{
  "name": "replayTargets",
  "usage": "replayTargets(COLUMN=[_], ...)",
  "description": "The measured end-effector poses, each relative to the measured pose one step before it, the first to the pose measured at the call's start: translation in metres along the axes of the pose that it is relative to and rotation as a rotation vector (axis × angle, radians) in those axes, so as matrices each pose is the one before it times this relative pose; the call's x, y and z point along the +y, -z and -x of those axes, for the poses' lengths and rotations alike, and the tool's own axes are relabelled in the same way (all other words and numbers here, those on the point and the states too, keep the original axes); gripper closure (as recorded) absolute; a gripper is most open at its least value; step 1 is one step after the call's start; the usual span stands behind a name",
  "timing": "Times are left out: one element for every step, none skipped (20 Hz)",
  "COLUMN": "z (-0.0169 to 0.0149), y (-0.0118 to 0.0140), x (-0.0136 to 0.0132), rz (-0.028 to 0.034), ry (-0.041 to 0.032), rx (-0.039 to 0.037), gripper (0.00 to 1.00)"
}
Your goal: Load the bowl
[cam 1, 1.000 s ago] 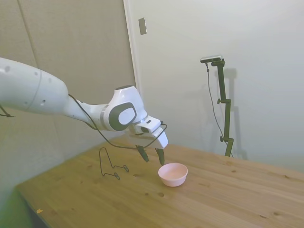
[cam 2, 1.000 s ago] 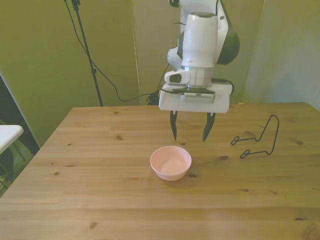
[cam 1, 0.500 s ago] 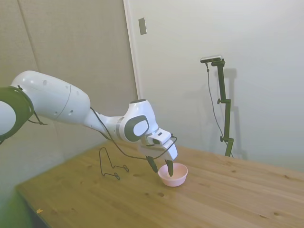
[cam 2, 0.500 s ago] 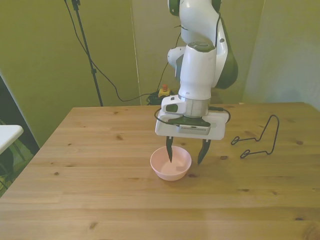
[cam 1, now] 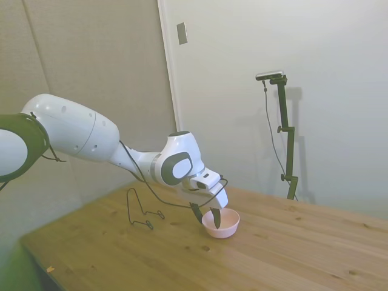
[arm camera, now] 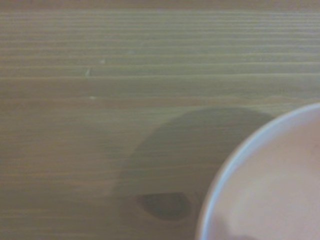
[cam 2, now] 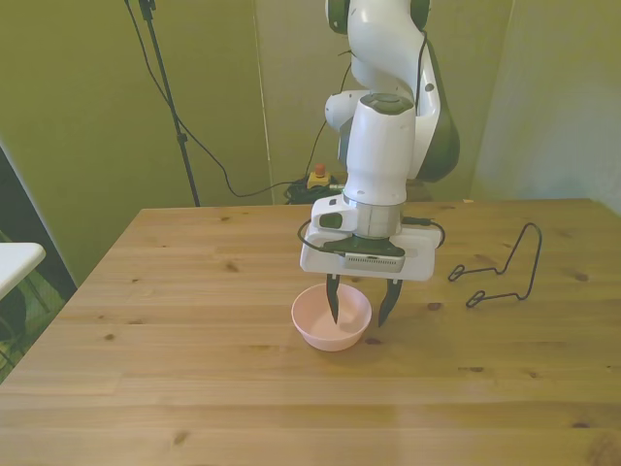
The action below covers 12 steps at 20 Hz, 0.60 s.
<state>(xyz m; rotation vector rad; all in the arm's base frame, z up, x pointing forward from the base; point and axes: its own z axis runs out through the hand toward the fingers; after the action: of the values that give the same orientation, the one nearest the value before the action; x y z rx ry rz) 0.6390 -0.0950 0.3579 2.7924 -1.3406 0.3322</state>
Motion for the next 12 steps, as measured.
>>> replayTargets(z=[0.00001,0.00000,-0.00001,0.00001,0.00002,0.00001,0.00002,0.00006,0.00010,0.00013,0.00016,0.00006], y=[0.00000,0.00005,0.00004,0.00001,0.00001,0.00001,0.00000,0.00001,0.00001,0.00001,0.00002,0.00002], x=[-0.00006,-0.00008,-0.00006,-0.00002,-0.00002,-0.00002,-0.00002,-0.00007,-0.00011,-0.00013,-0.00017,-0.00008], rz=[-0.00252,-0.00390,-0.00247,-0.00175,-0.00109,-0.00122,-0.00104,-0.00068,-0.00040,-0.00036,-0.00069,-0.00063], ry=[-0.00341,-0.00548,-0.00332,-0.00259,-0.00163,-0.00180,-0.00139,-0.00080,-0.00018,-0.00012,-0.00021,-0.00058], rx=[-0.00195,-0.00333,-0.00191,-0.00167,-0.00109,-0.00122,-0.00108,-0.00068,-0.00038,-0.00036,-0.00065,-0.00061], gripper=[1.00,1.00,1.00,1.00,1.00,1.00,1.00,1.00,1.00,1.00,1.00,1.00])
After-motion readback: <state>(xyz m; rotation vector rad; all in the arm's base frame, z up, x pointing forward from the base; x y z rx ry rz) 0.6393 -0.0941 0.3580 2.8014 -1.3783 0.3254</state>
